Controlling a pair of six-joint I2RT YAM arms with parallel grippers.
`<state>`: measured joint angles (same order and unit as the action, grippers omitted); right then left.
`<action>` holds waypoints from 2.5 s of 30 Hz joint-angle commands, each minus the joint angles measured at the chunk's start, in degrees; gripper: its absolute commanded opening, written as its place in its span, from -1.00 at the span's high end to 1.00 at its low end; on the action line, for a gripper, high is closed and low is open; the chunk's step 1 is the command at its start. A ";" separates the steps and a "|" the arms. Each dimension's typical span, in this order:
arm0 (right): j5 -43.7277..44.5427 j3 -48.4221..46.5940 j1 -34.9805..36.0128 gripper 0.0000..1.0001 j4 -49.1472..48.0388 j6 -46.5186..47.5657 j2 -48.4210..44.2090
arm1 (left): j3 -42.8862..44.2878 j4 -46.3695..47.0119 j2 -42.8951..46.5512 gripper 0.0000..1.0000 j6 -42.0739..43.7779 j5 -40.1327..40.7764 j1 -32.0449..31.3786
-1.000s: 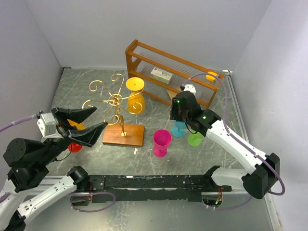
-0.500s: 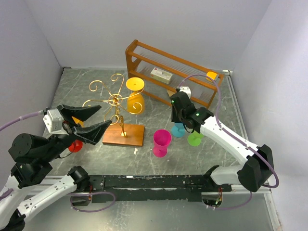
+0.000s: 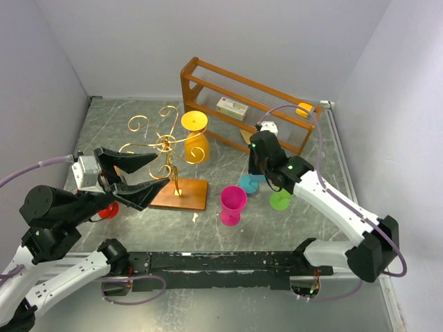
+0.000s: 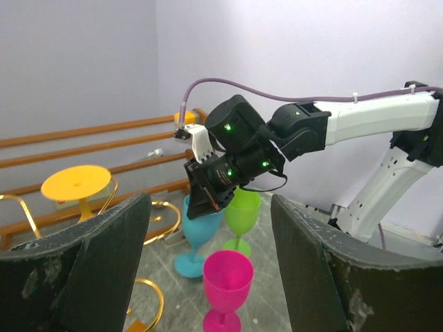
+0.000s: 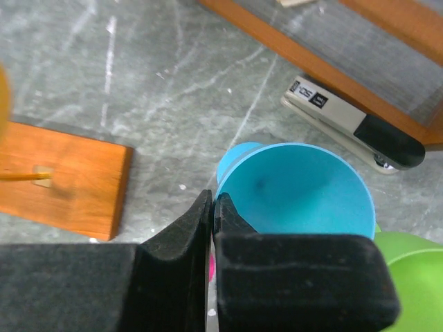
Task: Place the wine glass upside down on the wine glass rack
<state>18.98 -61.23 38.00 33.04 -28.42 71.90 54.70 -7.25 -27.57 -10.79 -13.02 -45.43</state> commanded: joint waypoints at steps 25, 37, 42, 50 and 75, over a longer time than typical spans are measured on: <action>0.21 19.47 0.02 1.00 -41.50 -4.12 -48.02 | 2.95 32.60 -22.92 -0.57 -34.74 -10.48 -0.18; -7.40 19.12 -0.02 1.00 -52.17 -8.91 -46.06 | 3.72 54.99 -37.80 -0.24 -48.49 -9.04 -0.49; -8.25 20.03 -0.02 1.00 -58.00 -11.98 -45.31 | 6.64 48.08 -40.01 -0.12 -46.76 4.20 -4.19; -11.64 19.67 -0.01 1.00 -62.20 -14.87 -42.73 | 8.56 46.29 -45.09 -0.12 -49.05 15.21 -8.62; -19.20 19.72 -0.03 1.00 -58.03 -17.01 -44.09 | 8.78 55.98 -48.92 -0.10 -51.97 24.03 -10.73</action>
<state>3.44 -41.52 37.93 -25.04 -44.69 27.77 63.05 44.49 -77.06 -62.63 9.50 -55.77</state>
